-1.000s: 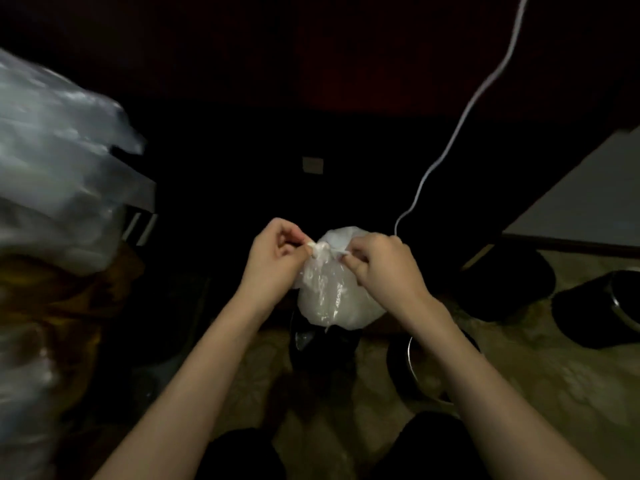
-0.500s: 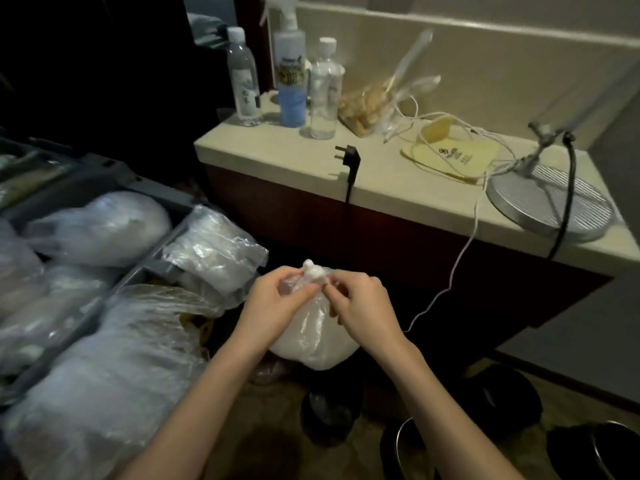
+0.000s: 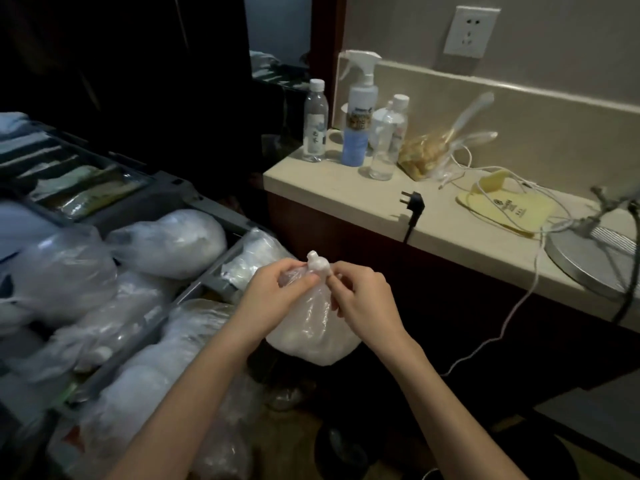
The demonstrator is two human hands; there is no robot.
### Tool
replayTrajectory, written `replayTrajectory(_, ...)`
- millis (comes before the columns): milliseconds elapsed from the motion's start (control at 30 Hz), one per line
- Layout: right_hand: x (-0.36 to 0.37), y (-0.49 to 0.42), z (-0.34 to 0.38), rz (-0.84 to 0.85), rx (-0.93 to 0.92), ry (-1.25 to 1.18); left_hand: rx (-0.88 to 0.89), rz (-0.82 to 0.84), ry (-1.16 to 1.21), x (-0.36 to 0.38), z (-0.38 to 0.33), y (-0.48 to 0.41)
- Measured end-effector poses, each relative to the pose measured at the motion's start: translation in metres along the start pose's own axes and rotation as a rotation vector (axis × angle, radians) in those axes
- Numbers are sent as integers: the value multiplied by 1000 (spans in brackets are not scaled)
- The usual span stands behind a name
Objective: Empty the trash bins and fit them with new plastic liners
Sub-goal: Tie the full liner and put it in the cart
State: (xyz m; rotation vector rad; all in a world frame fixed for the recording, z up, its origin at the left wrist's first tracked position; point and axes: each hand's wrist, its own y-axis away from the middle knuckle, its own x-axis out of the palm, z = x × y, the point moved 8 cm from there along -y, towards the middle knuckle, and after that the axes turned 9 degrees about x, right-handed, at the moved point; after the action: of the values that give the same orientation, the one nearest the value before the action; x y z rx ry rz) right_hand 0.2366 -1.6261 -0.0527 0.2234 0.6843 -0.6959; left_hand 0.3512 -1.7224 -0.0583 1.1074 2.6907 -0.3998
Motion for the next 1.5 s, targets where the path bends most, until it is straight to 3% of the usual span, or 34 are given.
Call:
replayTrajectory(267, 74, -77, 120, 32, -119, -4, 33, -92, 55, -140, 5, -51)
replayTrajectory(533, 189, -136, 252, 122, -314, 61, 35, -350, 9, -304, 28, -68)
replayTrajectory(733, 249, -163, 308, 144, -375, -10, 12, -491, -21, -382, 52, -71)
replayTrajectory(967, 282, -199, 313, 119, -336, -12, -28, -511, 27, -404, 84, -97)
replayTrajectory(1167, 299, -210, 270, 253, -208, 96, -187, -445, 124, -378, 126, -104)
replayTrajectory(1500, 259, -185, 233, 245, -176, 117, -169, -299, 176, -316, 123, -104)
